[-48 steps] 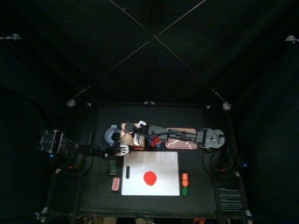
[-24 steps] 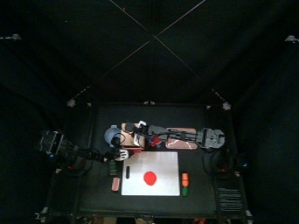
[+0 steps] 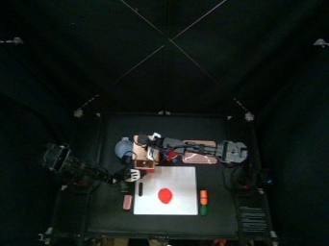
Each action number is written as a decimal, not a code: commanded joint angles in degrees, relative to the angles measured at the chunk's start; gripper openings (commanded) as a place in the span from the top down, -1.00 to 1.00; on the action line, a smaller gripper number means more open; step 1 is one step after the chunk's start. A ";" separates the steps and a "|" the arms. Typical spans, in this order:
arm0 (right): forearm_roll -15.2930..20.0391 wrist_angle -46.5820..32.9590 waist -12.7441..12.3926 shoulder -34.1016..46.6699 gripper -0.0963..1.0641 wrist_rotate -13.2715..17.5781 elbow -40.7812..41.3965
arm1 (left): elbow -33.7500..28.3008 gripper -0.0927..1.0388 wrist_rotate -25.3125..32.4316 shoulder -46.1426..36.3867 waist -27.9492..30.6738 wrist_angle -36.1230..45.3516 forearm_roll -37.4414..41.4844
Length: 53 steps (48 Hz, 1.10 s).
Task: Get the cutter from the drawer then cut the dough then place the extra dough in the bowl
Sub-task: Open the drawer
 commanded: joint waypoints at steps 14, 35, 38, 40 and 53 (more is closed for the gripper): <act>0.18 0.35 -0.26 -1.05 0.79 0.18 -0.26 | -3.60 -0.07 0.09 2.02 -3.69 -0.35 -1.76; 0.26 0.00 -0.26 -1.05 0.79 0.26 -0.18 | -3.52 -0.07 0.09 2.72 -5.89 -0.88 -5.19; 0.26 0.00 -0.26 -1.05 0.79 0.26 -0.26 | -4.13 -0.07 0.09 2.72 -6.15 -0.97 -5.10; 0.26 0.00 -0.26 -1.05 0.79 0.26 -0.26 | -4.39 -0.07 0.18 2.72 -6.42 -0.97 -5.10; 0.26 -0.09 -0.26 -1.05 0.79 0.26 -0.18 | -6.15 -0.07 0.18 3.34 -7.12 -0.88 -5.01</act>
